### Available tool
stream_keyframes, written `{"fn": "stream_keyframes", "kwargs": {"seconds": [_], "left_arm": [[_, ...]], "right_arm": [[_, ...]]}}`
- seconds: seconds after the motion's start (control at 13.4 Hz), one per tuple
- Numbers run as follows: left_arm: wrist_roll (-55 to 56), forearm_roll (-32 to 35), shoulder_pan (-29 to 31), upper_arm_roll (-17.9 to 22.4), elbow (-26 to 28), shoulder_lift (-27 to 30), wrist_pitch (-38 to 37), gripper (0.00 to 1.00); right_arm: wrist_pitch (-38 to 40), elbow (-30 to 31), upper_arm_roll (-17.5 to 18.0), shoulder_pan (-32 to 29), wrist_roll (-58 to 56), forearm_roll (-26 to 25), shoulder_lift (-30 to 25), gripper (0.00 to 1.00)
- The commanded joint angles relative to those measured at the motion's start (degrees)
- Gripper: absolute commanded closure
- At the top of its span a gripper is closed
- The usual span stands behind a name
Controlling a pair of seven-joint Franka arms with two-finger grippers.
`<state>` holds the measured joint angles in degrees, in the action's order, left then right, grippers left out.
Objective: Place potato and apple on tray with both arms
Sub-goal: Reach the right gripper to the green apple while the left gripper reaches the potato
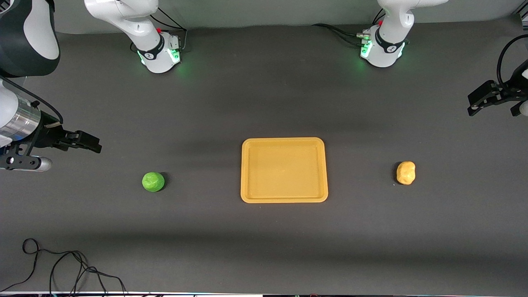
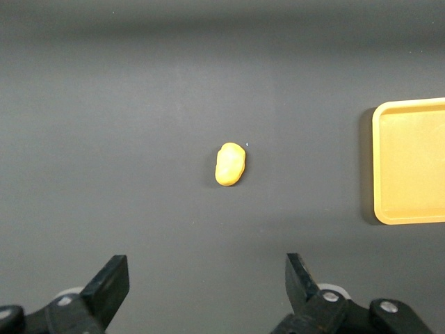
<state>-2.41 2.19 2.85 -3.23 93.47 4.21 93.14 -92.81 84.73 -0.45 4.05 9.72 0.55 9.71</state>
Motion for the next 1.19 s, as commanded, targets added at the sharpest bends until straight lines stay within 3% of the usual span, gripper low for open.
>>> {"fn": "stream_keyframes", "kwargs": {"seconds": [0.0, 0.45, 0.6, 0.82, 1.12], "left_arm": [[0.21, 0.63, -0.04, 0.33, -0.48, -0.51, -1.03, 0.00], [0.30, 0.36, 0.05, 0.33, -0.13, -1.39, -0.77, 0.00], [-0.14, 0.45, 0.49, 0.68, -0.04, -5.15, 1.85, 0.00], [-0.67, 0.54, 1.55, 0.60, 0.49, -14.47, 11.43, 0.00], [-0.75, 1.42, 1.10, 0.33, 4.35, -18.52, 16.10, 0.00]], "right_arm": [[1.31, -1.32, -1.13, 0.35, -1.46, 1.47, 0.40, 0.00], [1.23, -1.32, -1.13, 0.35, -1.72, 1.38, 0.40, 0.00], [1.23, -1.41, -1.13, 0.26, -1.72, 1.47, 0.40, 0.00], [1.23, -1.32, -1.13, 0.35, -1.37, 1.21, 0.40, 0.00], [-0.18, -0.97, -0.78, 0.70, -1.99, 0.51, 2.77, 0.00]]}}
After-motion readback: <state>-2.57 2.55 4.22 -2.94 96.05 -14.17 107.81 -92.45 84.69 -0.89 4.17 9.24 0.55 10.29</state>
